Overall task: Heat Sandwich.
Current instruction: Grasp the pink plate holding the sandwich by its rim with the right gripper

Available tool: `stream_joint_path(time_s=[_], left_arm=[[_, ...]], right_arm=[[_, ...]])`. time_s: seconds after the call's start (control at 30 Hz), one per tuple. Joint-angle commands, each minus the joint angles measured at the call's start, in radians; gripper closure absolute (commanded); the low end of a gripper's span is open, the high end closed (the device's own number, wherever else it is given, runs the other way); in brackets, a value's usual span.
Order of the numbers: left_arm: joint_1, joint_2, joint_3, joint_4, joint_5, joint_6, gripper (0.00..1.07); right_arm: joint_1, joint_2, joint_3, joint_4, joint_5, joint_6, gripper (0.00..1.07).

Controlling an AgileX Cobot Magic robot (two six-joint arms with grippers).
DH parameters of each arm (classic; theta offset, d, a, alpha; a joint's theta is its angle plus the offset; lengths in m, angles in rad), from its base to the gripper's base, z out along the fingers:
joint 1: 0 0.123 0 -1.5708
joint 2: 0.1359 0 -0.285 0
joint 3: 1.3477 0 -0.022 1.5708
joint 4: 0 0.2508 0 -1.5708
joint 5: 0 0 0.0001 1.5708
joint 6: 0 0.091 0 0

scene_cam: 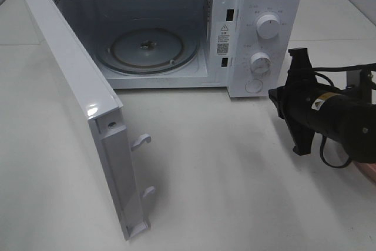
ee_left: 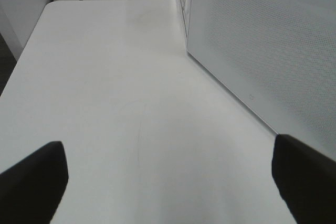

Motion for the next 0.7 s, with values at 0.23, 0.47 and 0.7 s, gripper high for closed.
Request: stream_joint_path(time_s=[0.23, 0.47, 0.7], left_arm=[[-0.004, -0.026, 0.003, -0.003, -0.008, -0.001, 0.03], [-0.004, -0.026, 0.003, -0.003, -0.008, -0.001, 0.03], [-0.004, -0.026, 0.003, -0.003, -0.008, -0.001, 0.03]], right_arm=[[-0.004, -0.137, 0.043, -0.015, 0.197, -0.032, 1.0], [-0.004, -0.189, 0.043, -0.014, 0.29, -0.107, 1.01], [-0.004, -0.225, 0.031, -0.015, 0.433, -0.176, 1.01]])
